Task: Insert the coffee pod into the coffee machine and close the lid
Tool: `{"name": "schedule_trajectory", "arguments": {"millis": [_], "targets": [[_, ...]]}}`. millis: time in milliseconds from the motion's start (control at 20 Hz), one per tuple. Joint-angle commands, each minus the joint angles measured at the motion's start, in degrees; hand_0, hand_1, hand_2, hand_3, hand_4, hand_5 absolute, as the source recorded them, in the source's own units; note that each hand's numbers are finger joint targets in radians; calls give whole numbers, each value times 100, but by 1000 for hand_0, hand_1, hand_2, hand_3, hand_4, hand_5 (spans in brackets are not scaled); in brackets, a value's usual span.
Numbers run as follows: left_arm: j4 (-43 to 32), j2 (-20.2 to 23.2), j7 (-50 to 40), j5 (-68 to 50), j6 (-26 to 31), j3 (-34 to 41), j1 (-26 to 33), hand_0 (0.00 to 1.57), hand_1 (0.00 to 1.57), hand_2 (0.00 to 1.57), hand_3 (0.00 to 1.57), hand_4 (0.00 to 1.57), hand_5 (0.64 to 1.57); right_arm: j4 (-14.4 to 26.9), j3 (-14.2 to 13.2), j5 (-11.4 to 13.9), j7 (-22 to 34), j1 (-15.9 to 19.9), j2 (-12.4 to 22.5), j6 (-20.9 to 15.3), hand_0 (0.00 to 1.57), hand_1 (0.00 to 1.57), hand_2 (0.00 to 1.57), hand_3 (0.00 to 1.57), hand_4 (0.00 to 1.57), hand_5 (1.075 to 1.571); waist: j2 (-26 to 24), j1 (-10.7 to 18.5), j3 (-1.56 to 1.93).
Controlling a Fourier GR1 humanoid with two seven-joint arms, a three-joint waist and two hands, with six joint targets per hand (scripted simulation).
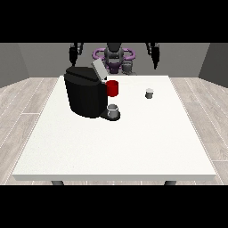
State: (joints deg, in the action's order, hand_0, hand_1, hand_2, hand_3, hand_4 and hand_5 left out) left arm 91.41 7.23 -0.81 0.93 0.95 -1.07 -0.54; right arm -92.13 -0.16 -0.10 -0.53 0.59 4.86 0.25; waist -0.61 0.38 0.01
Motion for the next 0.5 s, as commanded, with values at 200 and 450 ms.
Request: {"name": "schedule_trajectory", "arguments": {"millis": [200,450], "targets": [[320,6,447,-544,662,79,515,0,0,0,0,319,1571,400,-211,-19,322,-144,42,-15,0,0,0,0,128,1571,-266,316,-2],[-105,-36,1353,-617,747,322,589,0,0,0,0,282,1571,321,-715,-261,-557,-268,-163,-412,0,0,0,0,94,1571,-150,-25,-2]]}}
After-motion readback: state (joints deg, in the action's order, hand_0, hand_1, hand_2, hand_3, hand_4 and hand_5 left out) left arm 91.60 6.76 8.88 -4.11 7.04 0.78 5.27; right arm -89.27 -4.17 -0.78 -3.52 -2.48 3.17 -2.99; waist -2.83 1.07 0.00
